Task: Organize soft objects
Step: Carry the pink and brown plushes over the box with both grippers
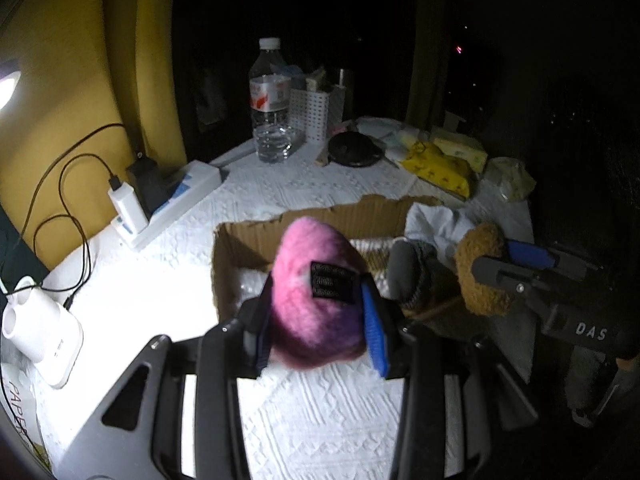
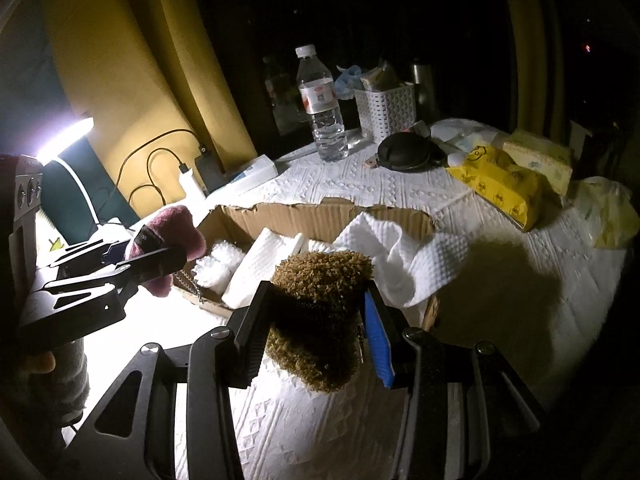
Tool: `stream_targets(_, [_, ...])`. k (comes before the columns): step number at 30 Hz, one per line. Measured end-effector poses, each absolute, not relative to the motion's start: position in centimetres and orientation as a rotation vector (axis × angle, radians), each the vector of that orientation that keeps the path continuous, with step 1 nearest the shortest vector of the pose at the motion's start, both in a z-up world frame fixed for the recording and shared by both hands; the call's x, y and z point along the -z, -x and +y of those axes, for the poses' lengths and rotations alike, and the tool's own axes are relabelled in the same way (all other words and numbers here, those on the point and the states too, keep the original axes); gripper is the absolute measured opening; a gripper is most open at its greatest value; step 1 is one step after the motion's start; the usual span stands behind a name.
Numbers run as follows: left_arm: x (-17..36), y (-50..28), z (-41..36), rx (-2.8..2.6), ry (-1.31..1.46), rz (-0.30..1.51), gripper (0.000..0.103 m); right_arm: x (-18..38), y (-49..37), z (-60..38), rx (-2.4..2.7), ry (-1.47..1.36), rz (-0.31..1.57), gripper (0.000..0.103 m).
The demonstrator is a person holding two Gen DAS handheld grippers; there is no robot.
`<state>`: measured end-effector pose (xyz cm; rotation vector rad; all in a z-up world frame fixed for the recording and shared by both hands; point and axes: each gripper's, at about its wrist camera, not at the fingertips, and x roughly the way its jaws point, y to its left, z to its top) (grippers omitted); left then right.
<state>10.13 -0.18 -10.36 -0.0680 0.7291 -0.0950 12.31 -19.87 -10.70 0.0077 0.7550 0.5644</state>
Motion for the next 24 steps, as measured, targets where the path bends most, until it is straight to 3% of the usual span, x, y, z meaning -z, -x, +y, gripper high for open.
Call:
stream_targets(11, [11.2,-13.2,-0.3,0.075,0.07,0.736,0.039,10.3,-14.6,-19.5,-0.589,0.025,0.754,0.046])
stream_targets(24, [16.6,-16.9,-0.6,0.063,0.08,0.863,0.041,12.0,-16.9,-19.0,-0.608,0.009,0.782,0.046])
